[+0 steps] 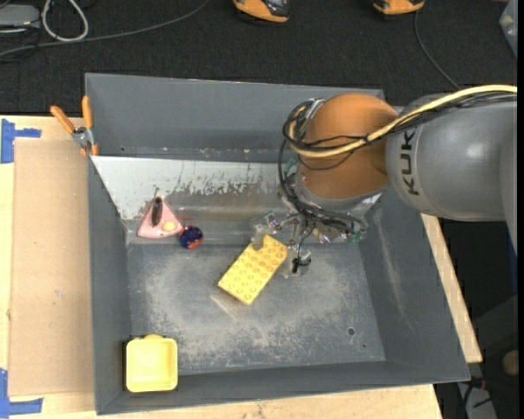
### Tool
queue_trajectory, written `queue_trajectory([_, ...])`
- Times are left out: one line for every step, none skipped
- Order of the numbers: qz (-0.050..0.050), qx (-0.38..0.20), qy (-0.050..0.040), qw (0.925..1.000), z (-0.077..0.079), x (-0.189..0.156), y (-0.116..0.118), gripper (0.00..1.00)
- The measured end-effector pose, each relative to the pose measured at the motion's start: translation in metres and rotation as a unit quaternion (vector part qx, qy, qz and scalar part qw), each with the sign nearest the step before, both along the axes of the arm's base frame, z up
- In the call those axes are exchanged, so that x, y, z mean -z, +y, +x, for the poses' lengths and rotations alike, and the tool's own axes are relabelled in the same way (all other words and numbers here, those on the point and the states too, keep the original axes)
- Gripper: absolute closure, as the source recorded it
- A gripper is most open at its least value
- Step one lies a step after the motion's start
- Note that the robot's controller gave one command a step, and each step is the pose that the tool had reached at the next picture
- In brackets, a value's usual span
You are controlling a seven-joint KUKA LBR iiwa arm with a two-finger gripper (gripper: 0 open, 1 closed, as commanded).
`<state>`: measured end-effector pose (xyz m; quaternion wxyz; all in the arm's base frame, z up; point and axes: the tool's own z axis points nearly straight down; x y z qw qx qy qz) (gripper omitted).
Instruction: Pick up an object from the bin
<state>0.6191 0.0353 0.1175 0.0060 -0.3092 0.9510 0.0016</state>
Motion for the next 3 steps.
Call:
queue_trajectory([0.001,0.001,-0.0008,1.0,0.0,-0.005,0.0,1.0])
queue_trajectory([0.001,0.003,0.0001,1.0,0.0,-0.017,0.001,1.0])
queue_trajectory([0.001,0.004,-0.0002,1.0,0.0,-0.03,0.001,1.0])
